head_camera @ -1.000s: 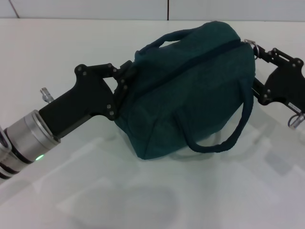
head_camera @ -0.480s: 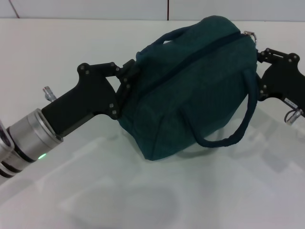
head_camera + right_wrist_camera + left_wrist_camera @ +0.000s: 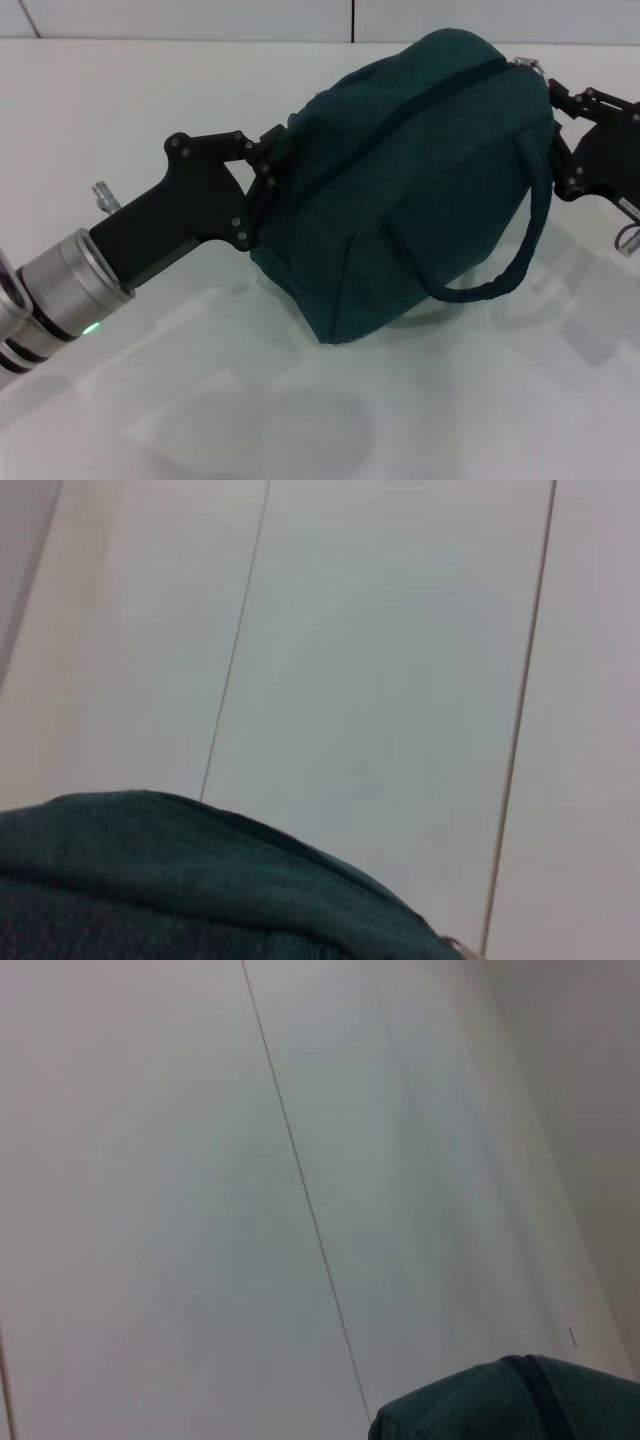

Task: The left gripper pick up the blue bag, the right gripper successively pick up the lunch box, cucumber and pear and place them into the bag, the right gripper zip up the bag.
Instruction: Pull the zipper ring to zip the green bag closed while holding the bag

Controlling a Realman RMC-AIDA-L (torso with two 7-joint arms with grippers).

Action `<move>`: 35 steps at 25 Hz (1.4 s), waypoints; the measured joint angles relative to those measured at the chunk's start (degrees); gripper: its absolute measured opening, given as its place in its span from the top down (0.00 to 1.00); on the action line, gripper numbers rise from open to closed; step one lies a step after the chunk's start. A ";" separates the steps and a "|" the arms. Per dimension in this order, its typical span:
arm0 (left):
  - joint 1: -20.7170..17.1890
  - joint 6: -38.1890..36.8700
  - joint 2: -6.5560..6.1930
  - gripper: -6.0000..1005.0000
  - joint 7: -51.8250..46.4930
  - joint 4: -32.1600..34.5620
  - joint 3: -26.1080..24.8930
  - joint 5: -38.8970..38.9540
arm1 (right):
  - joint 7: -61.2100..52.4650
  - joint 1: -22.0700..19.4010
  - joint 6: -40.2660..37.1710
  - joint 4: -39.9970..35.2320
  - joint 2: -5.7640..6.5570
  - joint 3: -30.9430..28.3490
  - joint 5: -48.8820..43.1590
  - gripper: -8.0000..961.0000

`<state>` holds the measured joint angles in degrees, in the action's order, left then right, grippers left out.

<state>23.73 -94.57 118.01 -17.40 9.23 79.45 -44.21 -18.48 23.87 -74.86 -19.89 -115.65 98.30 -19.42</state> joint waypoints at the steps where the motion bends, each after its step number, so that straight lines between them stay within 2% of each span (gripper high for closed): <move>1: 0.00 0.00 0.02 0.94 0.00 0.00 0.00 0.00 | 0.25 -0.03 0.00 0.10 0.00 -0.10 0.00 0.78; 16: 0.00 0.00 0.14 0.94 0.13 0.00 0.00 0.00 | 0.34 -2.17 0.02 1.42 -0.10 -3.25 0.44 0.80; 21: 0.04 -0.01 0.12 0.94 0.17 0.00 0.00 -0.25 | 0.17 -1.43 3.56 1.35 -0.29 -3.05 1.83 0.80; 27: 0.08 0.00 0.13 0.94 0.17 0.00 0.00 -0.33 | -0.63 0.80 6.23 1.40 -0.46 -0.04 1.57 0.81; 35: 0.09 -0.01 0.18 0.94 0.17 0.00 -0.01 -0.35 | -2.08 1.41 5.36 0.62 -0.32 5.27 1.49 0.82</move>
<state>23.82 -94.57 118.18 -17.23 9.23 79.44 -44.56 -20.56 25.28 -69.50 -19.27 -115.98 103.57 -17.93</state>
